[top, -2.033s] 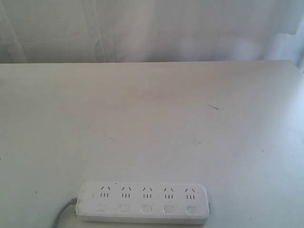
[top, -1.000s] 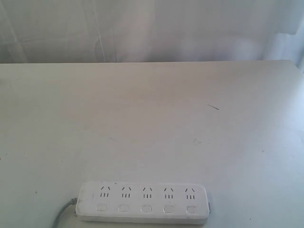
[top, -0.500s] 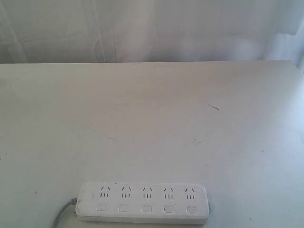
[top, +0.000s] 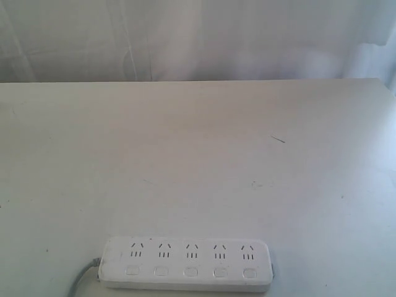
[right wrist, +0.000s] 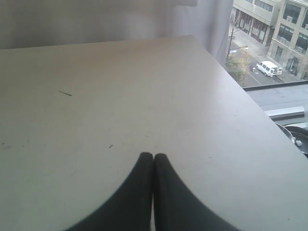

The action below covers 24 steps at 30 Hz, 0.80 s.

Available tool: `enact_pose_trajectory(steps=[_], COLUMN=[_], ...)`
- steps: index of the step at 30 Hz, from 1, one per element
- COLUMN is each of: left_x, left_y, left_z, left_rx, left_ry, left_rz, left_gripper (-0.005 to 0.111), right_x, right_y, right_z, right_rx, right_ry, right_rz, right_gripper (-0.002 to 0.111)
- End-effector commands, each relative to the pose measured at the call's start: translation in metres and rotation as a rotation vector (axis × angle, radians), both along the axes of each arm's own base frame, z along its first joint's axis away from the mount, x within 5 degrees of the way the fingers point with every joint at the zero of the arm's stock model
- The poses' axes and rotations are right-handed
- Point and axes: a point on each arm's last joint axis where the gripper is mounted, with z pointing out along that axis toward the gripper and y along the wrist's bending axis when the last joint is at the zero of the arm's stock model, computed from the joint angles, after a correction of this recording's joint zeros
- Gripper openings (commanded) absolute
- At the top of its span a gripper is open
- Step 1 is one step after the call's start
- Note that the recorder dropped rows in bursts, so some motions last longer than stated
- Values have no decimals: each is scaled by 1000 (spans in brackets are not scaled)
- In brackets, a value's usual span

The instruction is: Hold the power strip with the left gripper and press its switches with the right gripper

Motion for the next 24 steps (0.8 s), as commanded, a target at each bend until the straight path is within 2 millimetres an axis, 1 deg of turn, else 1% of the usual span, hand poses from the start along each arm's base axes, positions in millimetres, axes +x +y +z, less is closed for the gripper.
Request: enact_pose_trajectory(steps=[1,8,14,24], left_x=[-2,-2,-1,-1], left_y=[-1,-1,1,1], left_z=[-5,-5,-5,-5], left_rx=[4,6,6,6], left_ry=[36,36,36,36], left_rz=[-12,-11,21,23], left_gripper=[0,0,0,0], right_x=[0,0,0,0], right_y=[0,2,2,2], right_z=[-1,-1,-1,-1], right_rx=[4,2,2,2], right_ry=[-6,-5,-5,-5], right_rz=[-1,41,41,41], right_gripper=[0,0,0,0])
